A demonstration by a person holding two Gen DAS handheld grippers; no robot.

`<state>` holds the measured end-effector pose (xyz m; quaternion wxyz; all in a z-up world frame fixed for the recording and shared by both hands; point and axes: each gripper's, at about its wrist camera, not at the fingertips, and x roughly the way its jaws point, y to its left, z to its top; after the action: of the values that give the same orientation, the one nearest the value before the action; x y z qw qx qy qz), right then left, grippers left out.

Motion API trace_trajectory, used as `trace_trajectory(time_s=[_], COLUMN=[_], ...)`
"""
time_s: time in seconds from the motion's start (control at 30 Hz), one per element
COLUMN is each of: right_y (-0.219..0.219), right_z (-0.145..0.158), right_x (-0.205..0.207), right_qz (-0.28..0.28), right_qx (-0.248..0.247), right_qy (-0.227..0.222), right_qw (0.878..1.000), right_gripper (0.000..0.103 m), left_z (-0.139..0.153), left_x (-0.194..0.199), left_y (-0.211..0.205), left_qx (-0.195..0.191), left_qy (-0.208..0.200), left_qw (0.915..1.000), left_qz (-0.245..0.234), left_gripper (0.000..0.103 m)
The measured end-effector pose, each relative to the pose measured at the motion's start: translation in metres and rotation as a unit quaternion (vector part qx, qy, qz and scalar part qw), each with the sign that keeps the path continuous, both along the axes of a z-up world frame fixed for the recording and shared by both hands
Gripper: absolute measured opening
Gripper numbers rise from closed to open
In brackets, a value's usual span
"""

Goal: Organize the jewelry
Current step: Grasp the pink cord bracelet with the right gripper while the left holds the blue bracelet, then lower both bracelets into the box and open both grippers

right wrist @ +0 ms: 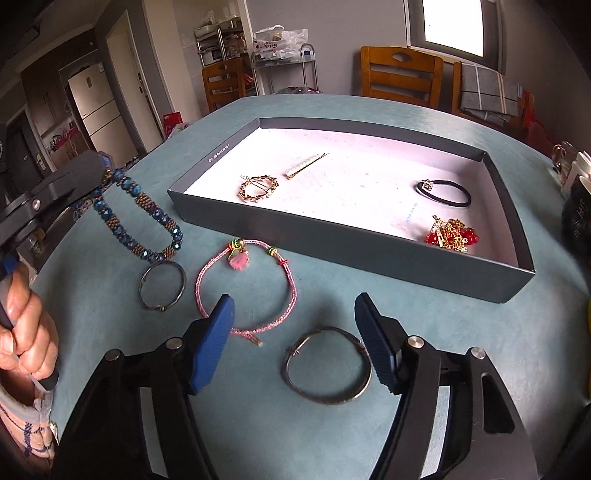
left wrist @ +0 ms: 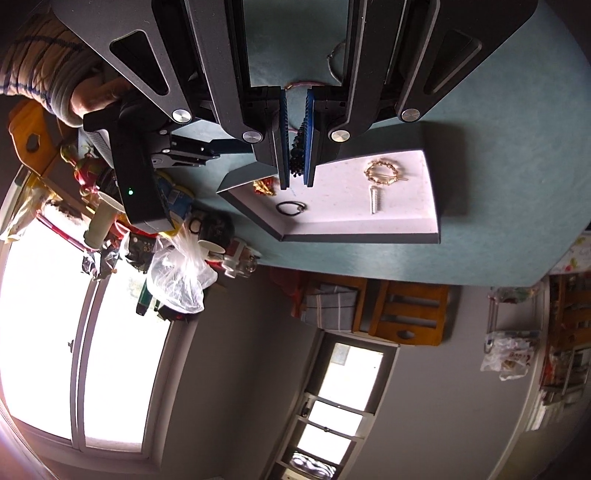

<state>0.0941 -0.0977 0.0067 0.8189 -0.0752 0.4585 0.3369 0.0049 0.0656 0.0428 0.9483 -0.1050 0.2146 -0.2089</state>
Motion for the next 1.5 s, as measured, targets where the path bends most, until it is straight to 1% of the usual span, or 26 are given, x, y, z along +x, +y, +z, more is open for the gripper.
trace_trajectory(time_s=[0.07, 0.13, 0.17, 0.23, 0.27, 0.3, 0.37, 0.4, 0.5, 0.67, 0.93, 1.07, 1.3, 1.4, 1.5], right_y=[0.005, 0.010, 0.012, 0.016, 0.018, 0.020, 0.025, 0.027, 0.029, 0.013, -0.026, -0.036, -0.044, -0.042, -0.035], right_z=[-0.004, -0.006, -0.006, -0.006, -0.006, -0.006, -0.006, -0.006, -0.002, 0.012, 0.061, 0.083, 0.109, 0.108, 0.099], right_x=[0.004, 0.003, 0.002, -0.003, -0.006, -0.009, -0.015, -0.018, -0.023, -0.028, -0.025, -0.019, 0.016, 0.037, 0.060], right_qz=[-0.003, 0.000, 0.002, 0.008, 0.016, 0.027, 0.044, 0.047, 0.057, 0.043, 0.010, -0.002, -0.020, -0.030, -0.042], right_qx=[-0.010, -0.023, -0.031, -0.047, -0.049, -0.050, -0.056, -0.062, -0.053, -0.013, 0.046, 0.062, 0.089, 0.098, 0.097], right_qy=[0.007, 0.001, -0.004, -0.018, -0.021, -0.025, -0.033, -0.039, -0.055, -0.063, -0.101, -0.125, -0.143, -0.137, -0.127], right_qw=[1.000, 1.000, 1.000, 0.999, 0.998, 0.998, 0.997, 0.996, 0.995, 0.997, 0.994, 0.990, 0.985, 0.985, 0.986], right_gripper=[0.054, 0.052, 0.050, 0.037, 0.024, 0.013, 0.002, 0.002, 0.002, 0.002, 0.002, 0.002, 0.002, 0.002, 0.002], left_z=[0.000, 0.001, 0.001, 0.001, 0.001, 0.001, 0.001, 0.001, 0.000, -0.001, -0.003, 0.004, 0.034, 0.044, 0.046], left_x=[0.000, 0.000, -0.001, -0.001, -0.001, -0.002, -0.002, -0.003, -0.003, -0.003, 0.006, 0.012, 0.033, 0.052, 0.075], left_y=[0.002, 0.002, 0.002, 0.002, 0.001, 0.000, -0.001, -0.001, -0.001, 0.001, -0.001, -0.003, -0.012, -0.015, -0.019], left_qx=[-0.003, -0.002, -0.003, -0.001, 0.002, 0.005, 0.007, 0.008, 0.007, 0.005, -0.006, -0.005, 0.034, 0.051, 0.052], left_qy=[-0.001, -0.001, 0.000, -0.001, -0.002, -0.002, -0.002, -0.002, -0.001, 0.001, 0.015, 0.017, 0.009, 0.008, 0.012], left_qw=[1.0000, 1.0000, 1.0000, 1.0000, 1.0000, 1.0000, 1.0000, 1.0000, 1.0000, 1.0000, 0.9998, 0.9997, 0.9993, 0.9987, 0.9986], left_qz=[0.000, -0.001, -0.001, -0.002, -0.001, -0.001, 0.000, 0.000, 0.001, 0.001, -0.014, -0.019, -0.013, -0.008, -0.005], left_gripper=[0.007, 0.007, 0.007, 0.007, 0.007, 0.007, 0.007, 0.007, 0.007, 0.007, 0.007, 0.007, 0.007, 0.007, 0.007])
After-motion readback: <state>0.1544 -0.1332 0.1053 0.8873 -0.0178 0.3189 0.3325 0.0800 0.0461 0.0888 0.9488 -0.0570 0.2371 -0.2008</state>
